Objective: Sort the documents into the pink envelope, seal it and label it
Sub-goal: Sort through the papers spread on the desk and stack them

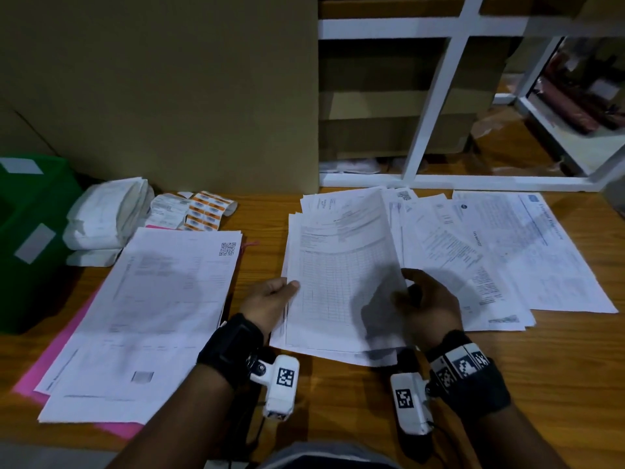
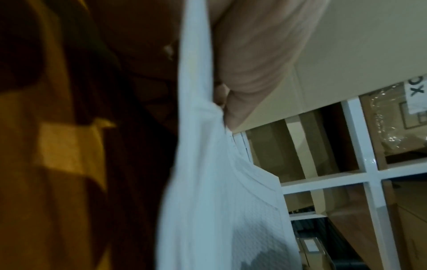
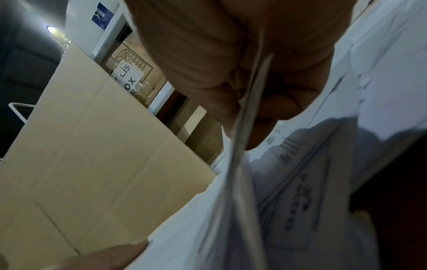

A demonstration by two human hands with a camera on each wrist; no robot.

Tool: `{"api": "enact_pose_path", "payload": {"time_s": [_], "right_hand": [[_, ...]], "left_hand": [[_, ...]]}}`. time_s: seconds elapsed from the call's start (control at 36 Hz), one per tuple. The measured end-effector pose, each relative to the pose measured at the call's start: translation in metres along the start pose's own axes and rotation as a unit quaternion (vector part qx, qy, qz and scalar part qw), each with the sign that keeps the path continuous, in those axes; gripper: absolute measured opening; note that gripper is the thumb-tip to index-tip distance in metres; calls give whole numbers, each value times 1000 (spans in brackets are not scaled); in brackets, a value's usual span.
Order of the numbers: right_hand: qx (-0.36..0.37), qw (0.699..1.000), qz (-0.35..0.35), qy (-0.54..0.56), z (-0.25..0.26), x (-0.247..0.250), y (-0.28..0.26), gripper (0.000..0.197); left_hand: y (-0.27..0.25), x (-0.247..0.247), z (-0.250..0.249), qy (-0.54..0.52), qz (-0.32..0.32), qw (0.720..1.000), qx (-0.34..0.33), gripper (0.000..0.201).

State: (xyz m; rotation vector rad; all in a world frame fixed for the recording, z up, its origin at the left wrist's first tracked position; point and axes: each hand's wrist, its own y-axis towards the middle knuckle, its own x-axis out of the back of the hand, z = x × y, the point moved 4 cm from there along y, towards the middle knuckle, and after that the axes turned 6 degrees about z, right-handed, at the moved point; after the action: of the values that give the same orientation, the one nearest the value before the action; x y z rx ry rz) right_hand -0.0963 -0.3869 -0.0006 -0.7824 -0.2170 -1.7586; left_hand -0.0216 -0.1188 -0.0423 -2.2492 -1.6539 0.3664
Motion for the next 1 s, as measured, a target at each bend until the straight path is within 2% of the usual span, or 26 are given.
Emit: {"api": "enact_pose_path", "payload": {"time_s": [0.08,0.14,0.17,0.28,0.39,0.47,0.56,0.72,0.86,1.0], "right_hand": [[-6,1000,-19,-10,-5,7,-1,29],[-18,999,-27,-15,-11,13,-2,33],[-21,999,-29,-23,-14,16,-4,33],[-28,996,-34,-76,-17,22,-9,32],[-51,995,-35,-81,-21,19,-14,33],[-44,994,-55,-81,-25,21,-16,27],[-53,993,-81,-62,-30,27,-17,35],[-36,991,-115,-63,-39,47,-24,45],[-32,991,-105,-74,-48,50,-23,50],[-7,992,-100,-71,-48,46,-23,46]], "left_hand": [[4,1,2,-21,-3,1000,16,17],[5,2,6,-21,-9,1000,21,22],[5,2,6,-13,-16,1000,19,25],[3,-4,7,-13,-48,999,-4,17],[3,-5,7,-38,-66,997,-18,24],[4,-3,8,-11,-66,997,-25,21],[3,1,7,8,-70,997,-34,22],[3,16,10,103,-138,984,-37,17],[4,19,14,131,-115,984,-34,19],[2,15,7,134,-88,986,-48,20]]}}
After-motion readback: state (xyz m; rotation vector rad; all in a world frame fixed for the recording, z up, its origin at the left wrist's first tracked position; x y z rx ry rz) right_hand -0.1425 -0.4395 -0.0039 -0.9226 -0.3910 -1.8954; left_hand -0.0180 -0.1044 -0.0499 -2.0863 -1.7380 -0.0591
